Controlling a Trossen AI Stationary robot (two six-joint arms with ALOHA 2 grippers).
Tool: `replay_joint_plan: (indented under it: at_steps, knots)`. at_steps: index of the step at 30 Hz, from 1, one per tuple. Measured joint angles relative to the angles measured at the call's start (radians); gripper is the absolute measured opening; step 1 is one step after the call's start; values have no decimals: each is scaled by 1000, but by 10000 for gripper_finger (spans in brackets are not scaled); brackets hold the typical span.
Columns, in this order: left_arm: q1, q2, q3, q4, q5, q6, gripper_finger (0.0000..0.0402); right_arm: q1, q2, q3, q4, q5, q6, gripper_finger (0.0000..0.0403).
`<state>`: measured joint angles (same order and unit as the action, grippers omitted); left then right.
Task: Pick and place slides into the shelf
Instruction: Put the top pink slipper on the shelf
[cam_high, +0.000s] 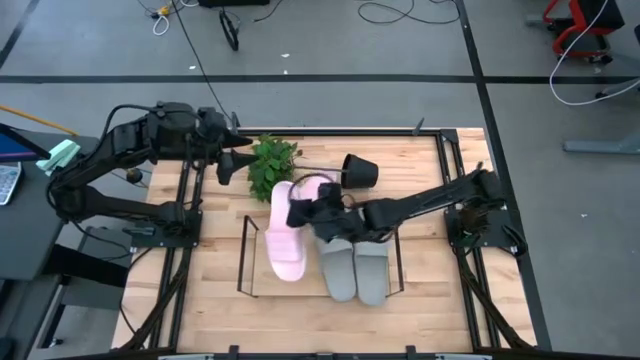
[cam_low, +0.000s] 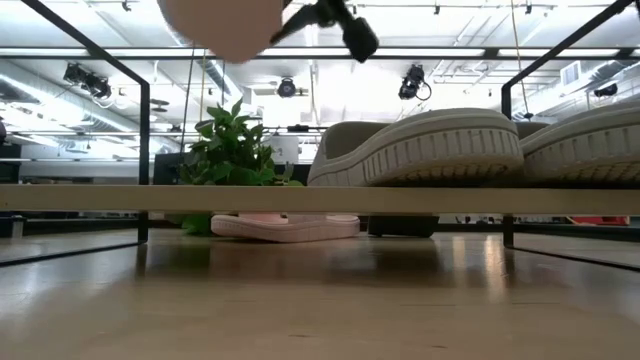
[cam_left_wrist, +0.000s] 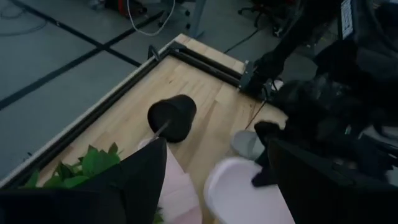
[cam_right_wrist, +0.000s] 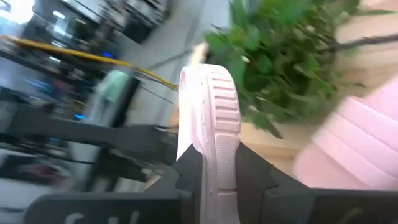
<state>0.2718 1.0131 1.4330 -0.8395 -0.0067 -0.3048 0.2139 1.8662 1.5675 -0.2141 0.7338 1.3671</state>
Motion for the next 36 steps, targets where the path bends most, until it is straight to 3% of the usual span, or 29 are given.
replay_joint_plan:
  at_steps: [3, 7, 18, 27, 36]
  knots:
    - [0, -25, 0, -8, 3, 12, 286, -2, 67, 81, -106, 5, 44, 64]
    - [0, -71, 0, -13, 3, 14, 286, -4, 130, 128, -95, 7, 110, 64]
    - [0, -172, 0, -13, 3, 13, 286, 17, 198, 130, -107, -49, 211, 63]
    - [0, -177, 0, -14, 3, 13, 286, 20, 205, 129, -119, -125, 199, 63]
    - [0, -176, 0, -14, 3, 12, 286, 57, 276, 129, -65, -189, 303, 63]
